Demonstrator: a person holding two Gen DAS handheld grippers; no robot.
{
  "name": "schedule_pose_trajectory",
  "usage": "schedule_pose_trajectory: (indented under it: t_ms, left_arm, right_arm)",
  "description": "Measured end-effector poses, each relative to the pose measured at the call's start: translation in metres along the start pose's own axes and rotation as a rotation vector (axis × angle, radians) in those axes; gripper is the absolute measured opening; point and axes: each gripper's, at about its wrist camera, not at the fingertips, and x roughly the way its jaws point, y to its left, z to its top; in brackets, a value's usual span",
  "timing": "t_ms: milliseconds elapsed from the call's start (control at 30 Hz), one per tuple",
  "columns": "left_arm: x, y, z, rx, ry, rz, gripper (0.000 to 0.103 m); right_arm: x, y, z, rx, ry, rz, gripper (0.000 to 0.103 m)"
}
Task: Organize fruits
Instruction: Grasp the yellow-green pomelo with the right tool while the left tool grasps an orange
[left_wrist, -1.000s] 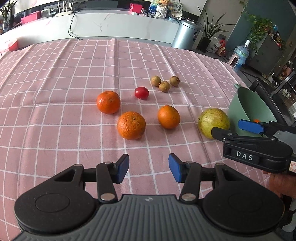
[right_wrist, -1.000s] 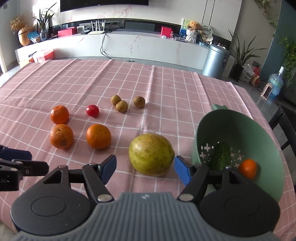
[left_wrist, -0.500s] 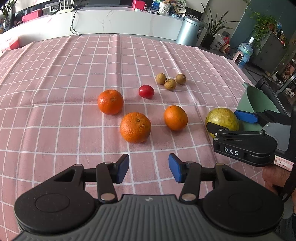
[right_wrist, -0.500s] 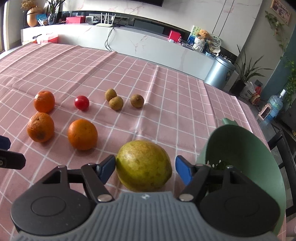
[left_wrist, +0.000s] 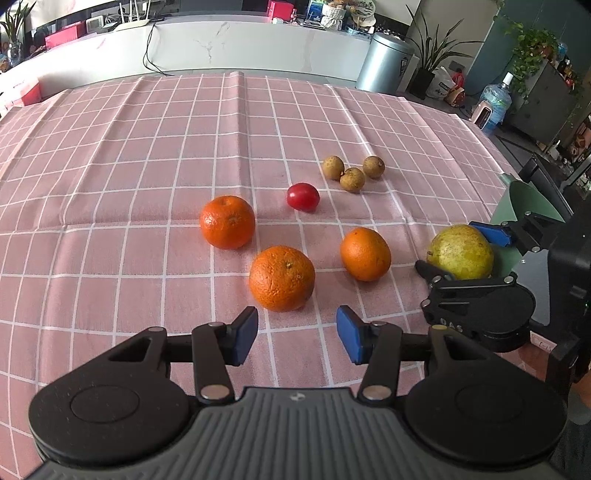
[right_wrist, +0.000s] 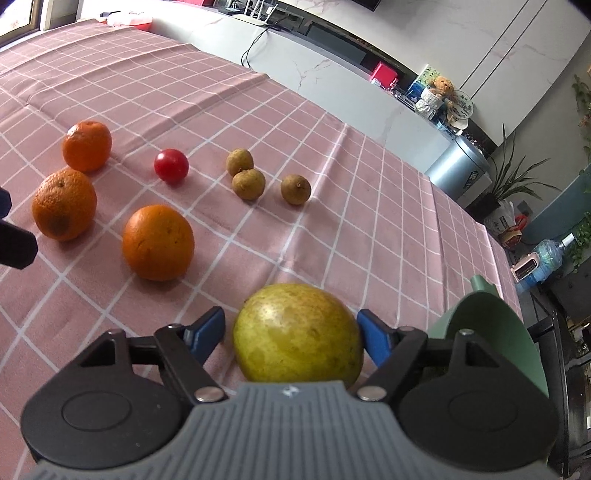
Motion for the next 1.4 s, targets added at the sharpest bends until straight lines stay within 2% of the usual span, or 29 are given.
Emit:
schedule_pose_trajectory:
  t_ms: [300, 600, 1033, 1100, 1400]
  left_arm:
    - [0.012, 0.005, 0.006, -0.020, 0.001, 0.013, 0.058]
    - [0.024, 0.007, 0.009, -0.005, 0.009, 0.021, 0.058]
    - [0.041, 0.002, 0.018, 0.001, 0.008, 0.060, 0.060]
    - [0.041, 0.001, 0.019, 0.000, 0.005, 0.056, 0.053]
    - [0.027, -0.012, 0.019, 0.032, 0.016, 0.038, 0.052]
  right_arm:
    - [-0.007, -0.009, -0.001, 0.066, -0.012, 0.066, 0.064]
    - [-0.037, -0.019, 0.002, 0.137, -0.062, 0.097, 0.064]
    - [-0.038, -0.029, 0.002, 0.187, -0.061, 0.145, 0.065]
    - [-0.038, -0.030, 0.001, 0.189, -0.061, 0.147, 0.065]
    - [-0.047, -0.042, -0.003, 0.225, -0.062, 0.163, 0.065]
